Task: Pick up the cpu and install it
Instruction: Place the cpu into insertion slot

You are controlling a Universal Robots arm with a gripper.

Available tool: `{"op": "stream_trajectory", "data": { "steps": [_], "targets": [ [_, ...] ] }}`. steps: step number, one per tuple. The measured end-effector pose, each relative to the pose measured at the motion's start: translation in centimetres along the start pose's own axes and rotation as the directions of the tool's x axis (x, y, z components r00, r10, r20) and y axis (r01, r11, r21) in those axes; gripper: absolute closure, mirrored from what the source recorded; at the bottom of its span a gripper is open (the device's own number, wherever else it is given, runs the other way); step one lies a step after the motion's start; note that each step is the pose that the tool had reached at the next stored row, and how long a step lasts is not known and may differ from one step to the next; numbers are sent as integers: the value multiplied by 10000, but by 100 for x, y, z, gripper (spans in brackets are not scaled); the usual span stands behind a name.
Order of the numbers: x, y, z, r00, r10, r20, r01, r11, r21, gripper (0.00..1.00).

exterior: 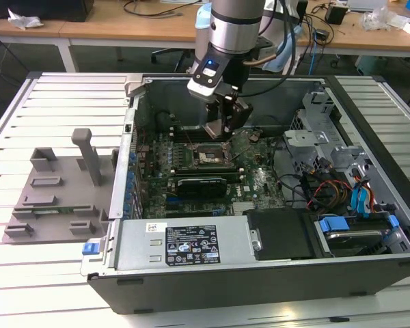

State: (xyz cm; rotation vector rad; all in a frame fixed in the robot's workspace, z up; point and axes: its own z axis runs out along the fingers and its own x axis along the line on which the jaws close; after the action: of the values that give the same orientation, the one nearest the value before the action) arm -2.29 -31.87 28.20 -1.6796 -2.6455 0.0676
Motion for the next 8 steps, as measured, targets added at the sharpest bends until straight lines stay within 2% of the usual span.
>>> {"op": "stream_trajectory", "data": {
  "steps": [8],
  "targets": [
    [0, 0, 0, 9987, 513, 3, -513, 9987, 20, 45]
  ]
}}
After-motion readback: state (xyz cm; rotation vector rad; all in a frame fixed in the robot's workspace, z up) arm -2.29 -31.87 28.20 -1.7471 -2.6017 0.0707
